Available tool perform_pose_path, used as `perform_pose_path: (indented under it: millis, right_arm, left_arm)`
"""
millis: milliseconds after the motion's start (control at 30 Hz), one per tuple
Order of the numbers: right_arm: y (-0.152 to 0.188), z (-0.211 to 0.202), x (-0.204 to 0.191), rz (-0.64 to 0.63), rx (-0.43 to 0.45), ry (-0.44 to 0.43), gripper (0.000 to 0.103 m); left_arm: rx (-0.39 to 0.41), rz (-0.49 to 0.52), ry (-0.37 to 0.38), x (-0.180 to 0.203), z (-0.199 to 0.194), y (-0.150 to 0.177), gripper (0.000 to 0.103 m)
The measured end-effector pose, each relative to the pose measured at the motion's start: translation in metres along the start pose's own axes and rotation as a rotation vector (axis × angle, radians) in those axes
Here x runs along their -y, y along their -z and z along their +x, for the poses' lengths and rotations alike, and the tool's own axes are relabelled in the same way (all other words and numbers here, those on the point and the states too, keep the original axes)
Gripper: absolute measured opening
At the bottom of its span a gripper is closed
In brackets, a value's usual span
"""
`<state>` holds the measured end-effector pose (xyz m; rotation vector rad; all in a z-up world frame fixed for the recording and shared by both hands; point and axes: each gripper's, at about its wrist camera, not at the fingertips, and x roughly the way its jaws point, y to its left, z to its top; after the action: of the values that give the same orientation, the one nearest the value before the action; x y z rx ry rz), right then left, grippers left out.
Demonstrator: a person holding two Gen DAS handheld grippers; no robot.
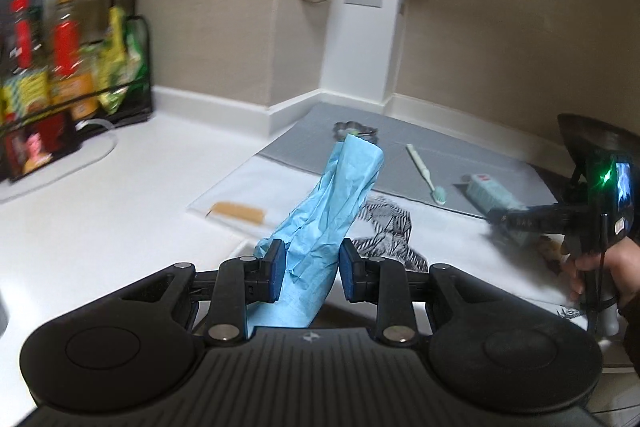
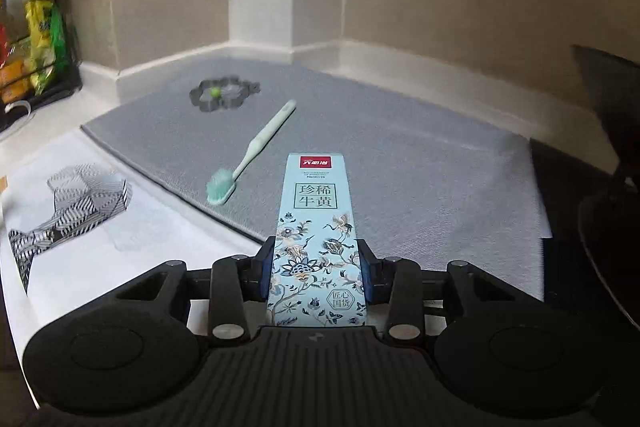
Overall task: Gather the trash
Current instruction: 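Carry the blue glove and pale blue box down toward the blue bin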
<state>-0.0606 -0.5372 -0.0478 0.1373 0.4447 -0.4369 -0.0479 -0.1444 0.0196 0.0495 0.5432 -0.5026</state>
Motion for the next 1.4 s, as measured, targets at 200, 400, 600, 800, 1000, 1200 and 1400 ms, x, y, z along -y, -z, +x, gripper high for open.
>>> perform_pose_path:
  millis: [200, 400, 600, 800, 1000, 1200, 1400]
  right_arm:
    - [0.006, -0.050, -0.002, 0.009, 0.111, 0.007, 0.041]
    - [0.027, -0.113, -0.024, -0.053, 0.212, -0.027, 0.041]
    - [0.058, -0.153, -0.040, -0.106, 0.241, -0.060, 0.041]
    - [0.090, -0.169, -0.037, -0.154, 0.203, -0.040, 0.041]
    - [0.111, -0.195, -0.014, -0.204, 0.177, -0.050, 0.041]
    - [0.129, -0.220, 0.005, -0.295, 0.113, -0.032, 0.041]
    - [0.143, -0.251, 0.014, -0.323, 0.064, -0.043, 0.041]
  left_arm:
    - [0.014, -0.032, -0.012, -0.007, -0.037, 0.017, 0.032]
    - [-0.012, -0.013, -0.051, -0.008, -0.063, 0.040, 0.032]
    - [-0.072, -0.031, -0.067, -0.010, -0.081, 0.074, 0.032]
    - [-0.140, -0.049, -0.087, -0.011, -0.082, 0.106, 0.032]
    - [-0.171, -0.041, -0.074, -0.007, -0.080, 0.120, 0.032]
    - [-0.161, -0.040, -0.051, -0.002, -0.079, 0.116, 0.032]
    - [-0.169, -0.011, -0.033, 0.005, -0.075, 0.115, 0.032]
